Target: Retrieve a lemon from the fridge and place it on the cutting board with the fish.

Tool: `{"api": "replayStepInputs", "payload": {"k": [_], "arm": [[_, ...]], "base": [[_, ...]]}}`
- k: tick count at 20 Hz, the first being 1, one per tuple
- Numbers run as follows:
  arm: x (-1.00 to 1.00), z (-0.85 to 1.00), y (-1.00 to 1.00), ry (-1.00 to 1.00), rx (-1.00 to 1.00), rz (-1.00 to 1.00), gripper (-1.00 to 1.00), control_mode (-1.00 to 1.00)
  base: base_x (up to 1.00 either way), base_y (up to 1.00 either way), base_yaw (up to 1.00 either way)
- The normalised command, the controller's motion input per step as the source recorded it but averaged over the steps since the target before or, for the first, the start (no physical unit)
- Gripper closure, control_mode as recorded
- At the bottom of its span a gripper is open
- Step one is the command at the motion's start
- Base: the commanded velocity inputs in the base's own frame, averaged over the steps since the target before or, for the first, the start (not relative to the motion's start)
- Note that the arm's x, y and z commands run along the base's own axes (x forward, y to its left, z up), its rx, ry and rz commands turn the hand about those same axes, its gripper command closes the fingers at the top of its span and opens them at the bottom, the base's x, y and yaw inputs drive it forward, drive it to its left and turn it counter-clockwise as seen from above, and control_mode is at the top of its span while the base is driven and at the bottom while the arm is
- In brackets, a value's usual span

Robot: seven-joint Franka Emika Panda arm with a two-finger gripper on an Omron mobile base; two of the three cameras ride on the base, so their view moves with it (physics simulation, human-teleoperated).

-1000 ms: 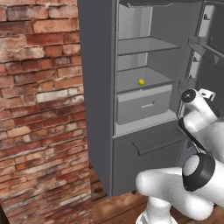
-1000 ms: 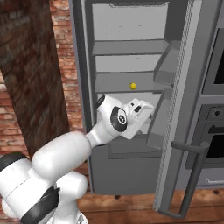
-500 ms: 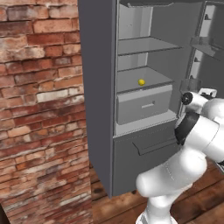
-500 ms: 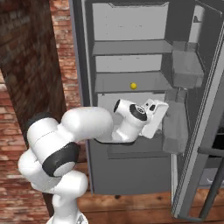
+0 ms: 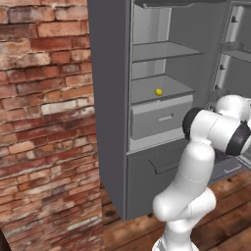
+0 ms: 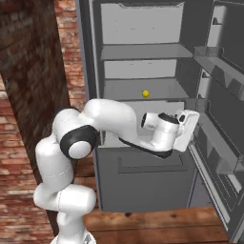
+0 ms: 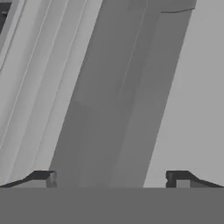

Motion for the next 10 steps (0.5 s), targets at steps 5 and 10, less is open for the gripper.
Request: {"api": "replayStepInputs", "payload": {"k": [5, 10], "arm": [[-0.65, 0.68, 0.34, -0.20, 0.15, -0.01, -1.00, -1.00], [-0.63, 0.79, 0.58, -0.21, 0.41, -0.15, -1.00, -1.00]], "base": [[0.00, 0.00, 0.00], [0.00, 0.00, 0.00]]}}
